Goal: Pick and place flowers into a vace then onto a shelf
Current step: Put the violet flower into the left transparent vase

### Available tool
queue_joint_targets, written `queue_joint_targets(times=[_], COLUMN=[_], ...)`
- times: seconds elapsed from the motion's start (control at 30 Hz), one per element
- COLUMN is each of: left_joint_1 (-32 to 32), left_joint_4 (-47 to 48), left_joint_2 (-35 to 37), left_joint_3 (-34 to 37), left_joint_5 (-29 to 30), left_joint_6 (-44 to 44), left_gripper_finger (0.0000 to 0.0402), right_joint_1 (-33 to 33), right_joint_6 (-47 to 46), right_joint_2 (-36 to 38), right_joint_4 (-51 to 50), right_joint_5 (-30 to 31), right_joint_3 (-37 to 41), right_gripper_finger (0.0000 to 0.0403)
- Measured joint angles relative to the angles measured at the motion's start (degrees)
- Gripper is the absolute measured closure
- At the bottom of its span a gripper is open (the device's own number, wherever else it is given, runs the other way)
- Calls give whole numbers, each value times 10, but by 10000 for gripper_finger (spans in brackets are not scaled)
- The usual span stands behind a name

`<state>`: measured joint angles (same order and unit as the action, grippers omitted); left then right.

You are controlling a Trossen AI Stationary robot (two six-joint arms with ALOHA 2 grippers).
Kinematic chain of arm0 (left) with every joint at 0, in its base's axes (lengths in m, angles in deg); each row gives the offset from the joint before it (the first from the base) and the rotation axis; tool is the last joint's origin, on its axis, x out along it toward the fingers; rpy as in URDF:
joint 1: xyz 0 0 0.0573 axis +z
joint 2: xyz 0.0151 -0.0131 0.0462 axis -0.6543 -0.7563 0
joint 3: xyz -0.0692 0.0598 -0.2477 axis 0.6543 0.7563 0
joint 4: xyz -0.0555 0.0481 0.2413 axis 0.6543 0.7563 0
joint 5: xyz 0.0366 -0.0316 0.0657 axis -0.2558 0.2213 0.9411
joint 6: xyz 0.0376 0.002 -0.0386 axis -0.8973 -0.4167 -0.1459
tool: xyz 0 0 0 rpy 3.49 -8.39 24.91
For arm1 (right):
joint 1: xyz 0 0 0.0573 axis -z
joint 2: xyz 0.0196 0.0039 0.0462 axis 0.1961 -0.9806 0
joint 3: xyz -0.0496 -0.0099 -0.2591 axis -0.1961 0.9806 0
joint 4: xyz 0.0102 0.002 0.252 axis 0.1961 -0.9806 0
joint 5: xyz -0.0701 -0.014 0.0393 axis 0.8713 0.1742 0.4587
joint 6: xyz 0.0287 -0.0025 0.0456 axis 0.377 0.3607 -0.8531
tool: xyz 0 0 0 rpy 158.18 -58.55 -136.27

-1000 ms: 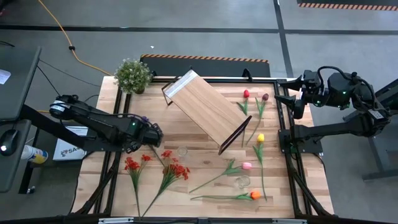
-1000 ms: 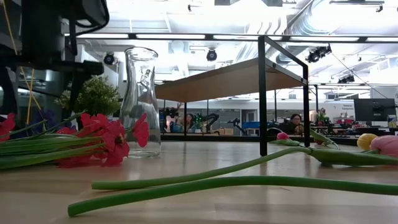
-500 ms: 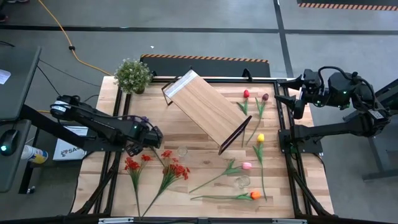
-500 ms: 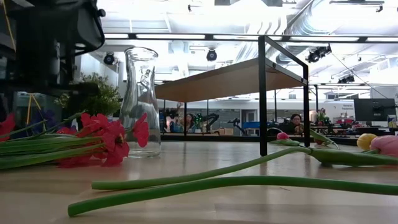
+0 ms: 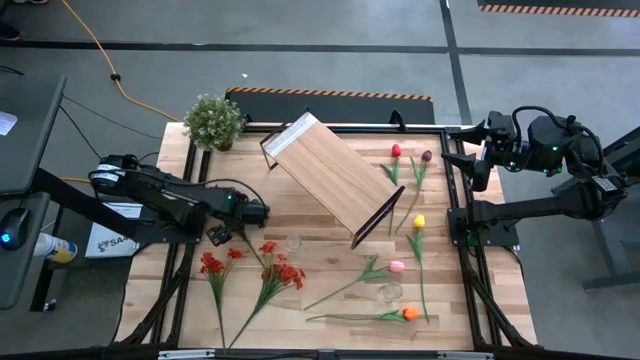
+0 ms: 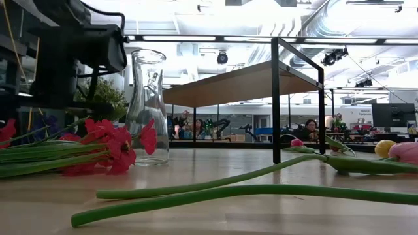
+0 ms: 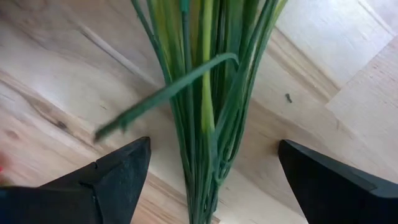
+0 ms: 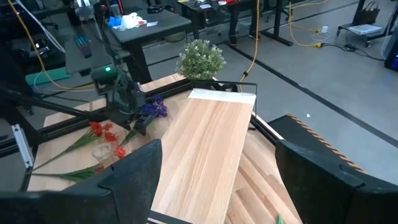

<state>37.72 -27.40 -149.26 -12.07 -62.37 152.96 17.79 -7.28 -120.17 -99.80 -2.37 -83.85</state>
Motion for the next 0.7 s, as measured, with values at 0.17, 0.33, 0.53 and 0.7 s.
queue_joint_targets(times=[0.17, 0.33, 0.53, 0.7], left_joint_1=[2, 1, 1, 1], left_joint_4=[0, 2, 3, 2], left_joint_2=[-4, -5, -5, -5], left_joint_3=[0, 1, 1, 1], left_joint_5=[-3, -3, -3, -1], left_joint_6=[-9, -12, -12, -12], left_gripper_finger=[12, 12, 30, 85], right_joint_1=[0, 0, 0, 0], right_joint_6=[-1, 0, 0, 0], right_joint_2=[0, 0, 0, 0], right_joint_4=[0, -1, -3, -6], right_joint_5=[-6, -6, -6, -6], right_joint_3=[0, 0, 0, 0], right_gripper_finger=[100, 100, 100, 100])
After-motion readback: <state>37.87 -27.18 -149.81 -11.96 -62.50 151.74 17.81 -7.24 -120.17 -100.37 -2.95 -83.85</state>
